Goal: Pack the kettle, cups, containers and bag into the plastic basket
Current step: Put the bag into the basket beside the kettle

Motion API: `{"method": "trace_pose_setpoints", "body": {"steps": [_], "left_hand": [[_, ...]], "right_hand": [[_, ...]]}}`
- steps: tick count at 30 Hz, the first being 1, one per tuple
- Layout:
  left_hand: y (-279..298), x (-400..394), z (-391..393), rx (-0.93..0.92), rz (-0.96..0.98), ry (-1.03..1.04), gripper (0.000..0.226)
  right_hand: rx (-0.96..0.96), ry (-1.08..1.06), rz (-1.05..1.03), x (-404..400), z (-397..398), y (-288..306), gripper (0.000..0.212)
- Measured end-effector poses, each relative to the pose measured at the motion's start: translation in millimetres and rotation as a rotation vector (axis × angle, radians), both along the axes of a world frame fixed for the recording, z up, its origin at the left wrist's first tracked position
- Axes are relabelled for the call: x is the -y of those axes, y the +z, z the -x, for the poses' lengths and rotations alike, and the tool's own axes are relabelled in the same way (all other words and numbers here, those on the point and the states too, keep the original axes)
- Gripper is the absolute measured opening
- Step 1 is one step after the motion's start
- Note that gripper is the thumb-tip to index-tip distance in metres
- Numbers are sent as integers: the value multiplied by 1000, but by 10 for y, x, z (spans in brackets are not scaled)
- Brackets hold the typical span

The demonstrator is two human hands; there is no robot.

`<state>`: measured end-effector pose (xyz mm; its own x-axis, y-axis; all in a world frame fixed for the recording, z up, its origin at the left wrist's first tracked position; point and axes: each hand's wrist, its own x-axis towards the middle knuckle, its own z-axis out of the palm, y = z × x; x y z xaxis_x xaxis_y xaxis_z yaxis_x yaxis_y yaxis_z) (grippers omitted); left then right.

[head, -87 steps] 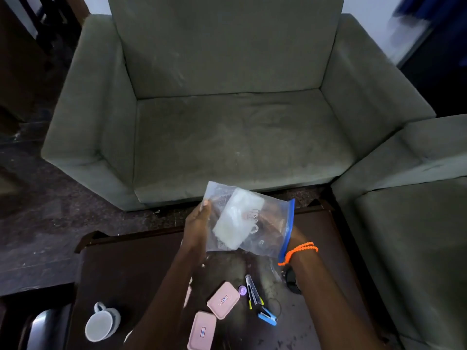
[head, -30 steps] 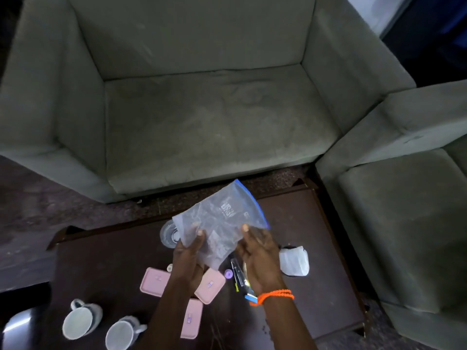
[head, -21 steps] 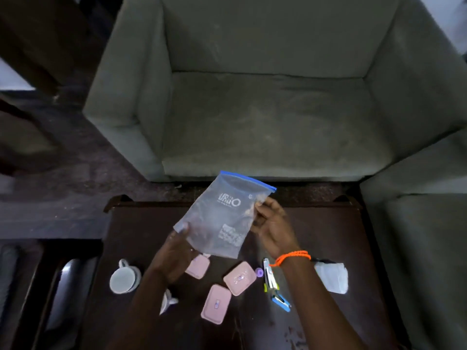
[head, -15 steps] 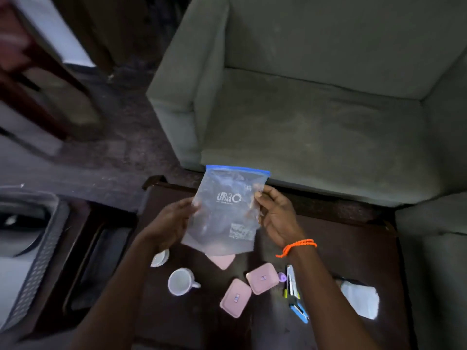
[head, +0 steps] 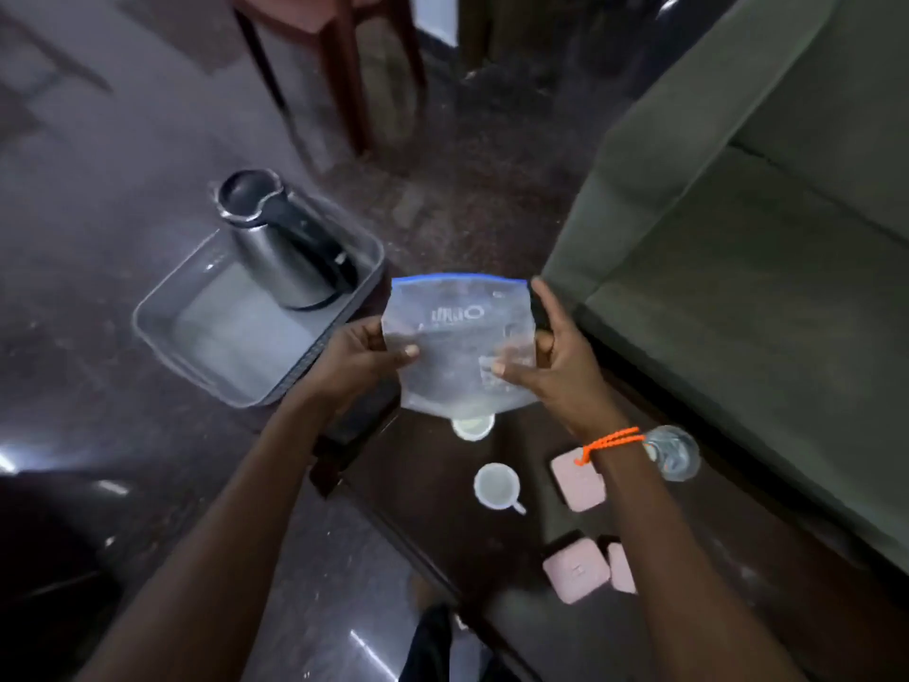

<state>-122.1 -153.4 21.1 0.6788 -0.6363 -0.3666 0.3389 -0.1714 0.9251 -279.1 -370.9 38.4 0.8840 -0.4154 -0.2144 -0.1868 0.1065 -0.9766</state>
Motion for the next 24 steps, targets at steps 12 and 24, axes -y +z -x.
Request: {"method": "trace_pose_setpoints", "body": {"steps": [12, 24], "left_hand": [[272, -1239, -694, -265, -4, 548, 11], [102, -2218, -1372, -213, 134, 638, 31]], "right_hand": [[242, -60, 1022, -1277, -1157, -35, 27], [-235, -187, -42, -2371, -1770, -23, 78]]}}
